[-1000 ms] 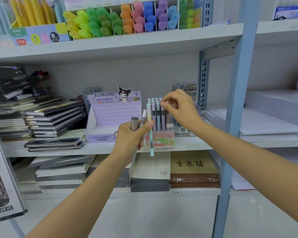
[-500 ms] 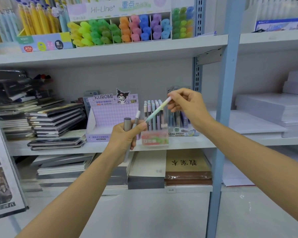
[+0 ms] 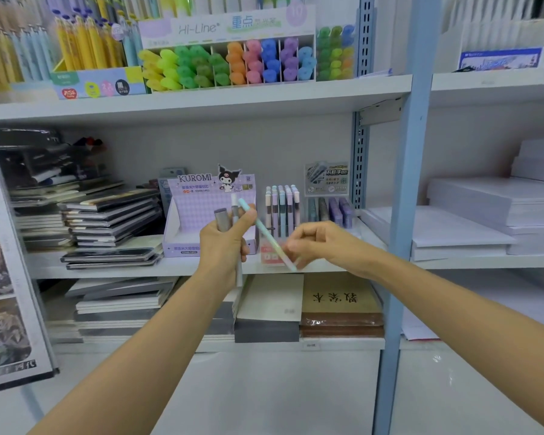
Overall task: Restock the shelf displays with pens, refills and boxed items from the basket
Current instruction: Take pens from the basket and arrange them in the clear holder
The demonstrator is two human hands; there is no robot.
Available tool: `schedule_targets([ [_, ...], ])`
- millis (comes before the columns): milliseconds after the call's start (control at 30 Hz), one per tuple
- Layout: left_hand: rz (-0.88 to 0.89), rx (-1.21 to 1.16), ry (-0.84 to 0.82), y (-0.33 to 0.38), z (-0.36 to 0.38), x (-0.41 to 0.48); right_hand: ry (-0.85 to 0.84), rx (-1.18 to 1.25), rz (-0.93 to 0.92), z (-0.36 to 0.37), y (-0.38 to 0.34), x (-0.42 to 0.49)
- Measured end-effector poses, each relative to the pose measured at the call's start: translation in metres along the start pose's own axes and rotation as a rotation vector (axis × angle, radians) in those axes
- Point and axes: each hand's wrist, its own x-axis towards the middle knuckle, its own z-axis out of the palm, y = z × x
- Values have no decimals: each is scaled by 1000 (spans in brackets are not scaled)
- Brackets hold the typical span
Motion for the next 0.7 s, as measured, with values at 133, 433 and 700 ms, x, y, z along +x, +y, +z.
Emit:
schedule_targets([
  [133, 99, 150, -140, -3, 6, -4, 304, -6, -105, -2, -20, 18],
  [433, 150, 189, -190, -3, 15, 8, 460, -37, -206, -20, -34, 35],
  [700, 59, 220, -327, -15, 9, 23, 807, -106, -346, -57, -21, 50],
])
